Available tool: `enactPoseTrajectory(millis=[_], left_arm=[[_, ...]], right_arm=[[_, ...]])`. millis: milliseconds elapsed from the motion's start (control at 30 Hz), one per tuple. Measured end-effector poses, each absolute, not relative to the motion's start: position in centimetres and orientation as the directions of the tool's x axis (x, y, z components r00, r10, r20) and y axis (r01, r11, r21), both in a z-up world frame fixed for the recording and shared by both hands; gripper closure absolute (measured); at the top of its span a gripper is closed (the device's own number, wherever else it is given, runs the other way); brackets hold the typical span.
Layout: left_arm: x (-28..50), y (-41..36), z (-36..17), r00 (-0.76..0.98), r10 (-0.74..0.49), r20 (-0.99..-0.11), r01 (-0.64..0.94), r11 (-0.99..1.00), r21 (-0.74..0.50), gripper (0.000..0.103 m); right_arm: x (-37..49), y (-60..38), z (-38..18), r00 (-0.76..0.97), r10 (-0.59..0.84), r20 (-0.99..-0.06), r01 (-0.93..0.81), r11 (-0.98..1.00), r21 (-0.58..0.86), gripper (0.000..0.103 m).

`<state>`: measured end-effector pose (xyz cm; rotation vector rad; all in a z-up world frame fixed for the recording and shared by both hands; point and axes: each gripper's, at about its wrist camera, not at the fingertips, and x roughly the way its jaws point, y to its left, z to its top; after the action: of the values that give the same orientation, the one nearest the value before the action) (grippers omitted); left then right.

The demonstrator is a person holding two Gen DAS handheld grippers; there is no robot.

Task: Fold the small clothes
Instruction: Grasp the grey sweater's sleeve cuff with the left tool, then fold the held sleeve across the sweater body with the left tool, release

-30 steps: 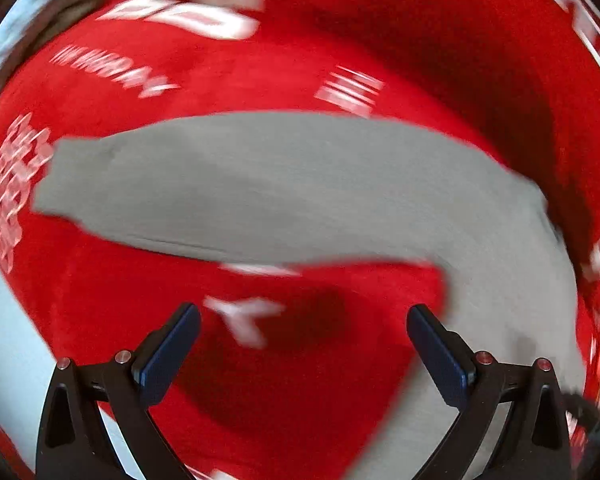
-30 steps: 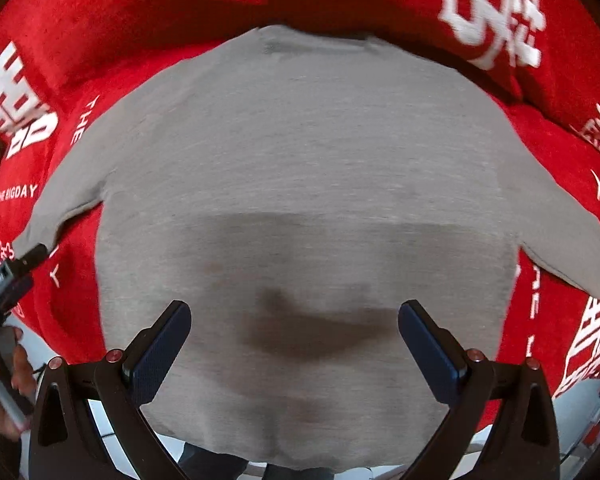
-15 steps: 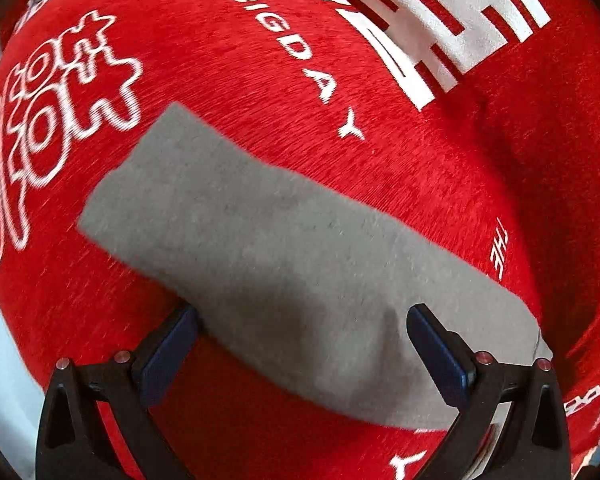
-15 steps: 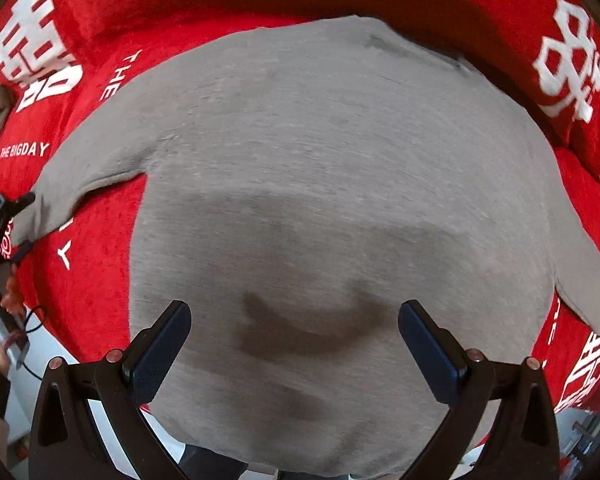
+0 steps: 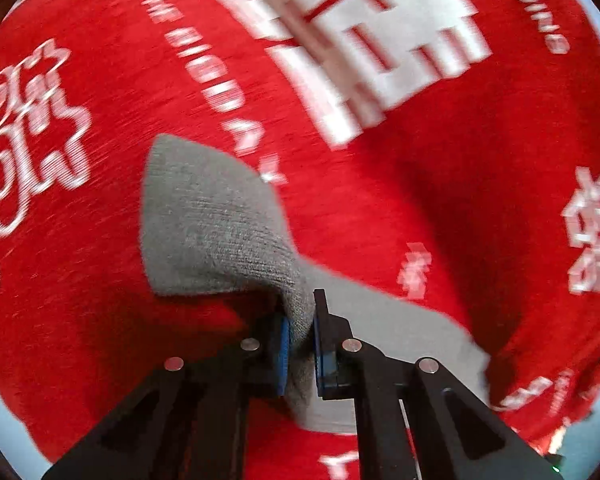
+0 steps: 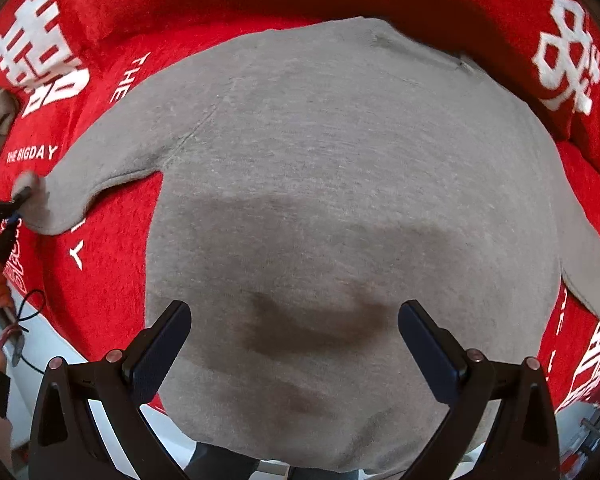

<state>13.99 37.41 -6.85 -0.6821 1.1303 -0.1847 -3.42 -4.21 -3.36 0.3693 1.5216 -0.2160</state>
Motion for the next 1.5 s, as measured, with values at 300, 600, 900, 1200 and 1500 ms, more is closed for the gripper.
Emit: enactPoseTrajectory(millis=[300, 600, 900, 1200, 1500], left_arm=[[14.6, 25.0, 2.2, 0.354, -0.751, -0.557, 0.202, 0.643, -0.738, 0.092], [9.8, 3.6, 4.7, 0.049, -0.815, -0.577, 0.521, 0.514, -0.682, 0.092], [3.9, -7.0, -3.9, -0.081, -0.562, -0.823, 0.622, 0.616, -0.482, 0.091], [4.6, -2.6, -0.2, 0.097, -0.449, -0.888, 0.635, 0.715, -0.293, 0.02], [9.5, 8.8, -0.7, 0.276, -0.163, -0.947, 0.4, 0.915, -0.041, 0.015]], right_arm=[[-5.6, -7.8, -2.4, 0.087, 0.101, -0.991, 0.465, 0.876, 0.13, 0.0], [-8.7, -13.5, -2.6, 0.124, 0.091, -0.988, 0.623, 0.768, 0.149, 0.0], [-12.2, -17.7, -4.9, 0.098, 0.104, -0.99, 0.716, 0.683, 0.143, 0.0], [-9.3, -17.8, -3.4, 0.131, 0.033, -0.991, 0.666, 0.737, 0.113, 0.0], [3.6, -13.8, -4.9, 0.111, -0.262, -0.959, 0.367, 0.907, -0.205, 0.001]])
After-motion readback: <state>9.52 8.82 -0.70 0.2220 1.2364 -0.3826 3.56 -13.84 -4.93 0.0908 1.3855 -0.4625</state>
